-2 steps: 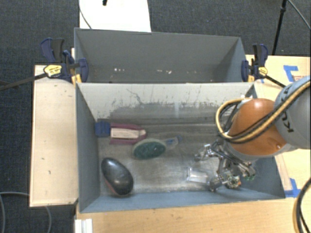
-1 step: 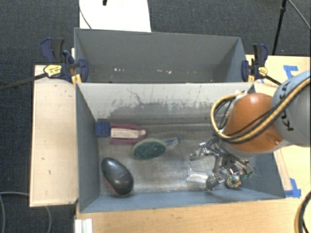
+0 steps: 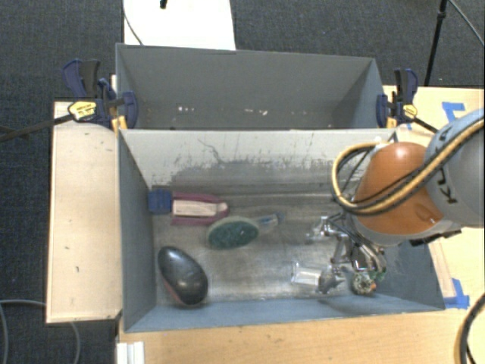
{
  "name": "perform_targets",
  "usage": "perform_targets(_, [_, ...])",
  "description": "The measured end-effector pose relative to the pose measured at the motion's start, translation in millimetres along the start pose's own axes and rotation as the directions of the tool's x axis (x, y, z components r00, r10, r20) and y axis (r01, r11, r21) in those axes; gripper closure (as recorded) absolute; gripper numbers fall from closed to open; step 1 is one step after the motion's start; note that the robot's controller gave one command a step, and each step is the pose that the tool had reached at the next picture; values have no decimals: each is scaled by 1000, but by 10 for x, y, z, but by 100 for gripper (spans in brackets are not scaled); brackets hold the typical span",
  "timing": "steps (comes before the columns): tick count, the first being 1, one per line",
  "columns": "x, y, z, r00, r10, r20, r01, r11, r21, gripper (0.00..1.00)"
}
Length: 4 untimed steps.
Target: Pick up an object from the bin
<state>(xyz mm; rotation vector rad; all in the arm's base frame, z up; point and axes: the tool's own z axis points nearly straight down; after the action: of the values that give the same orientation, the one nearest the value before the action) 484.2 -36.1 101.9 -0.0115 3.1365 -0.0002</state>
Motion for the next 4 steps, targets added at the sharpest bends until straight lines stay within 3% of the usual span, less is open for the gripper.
perform_targets(1, [3,46,309,999,47,1,-47,999,0,0])
perform_targets(2, [-8,42,296,999,40,0,-40,999,1,0])
perform_targets(3, [-30,37,280,999,38,6,-38,999,1,100])
perform_targets(4, [-51,37,-279,1000,29,3,-29,1000,0,100])
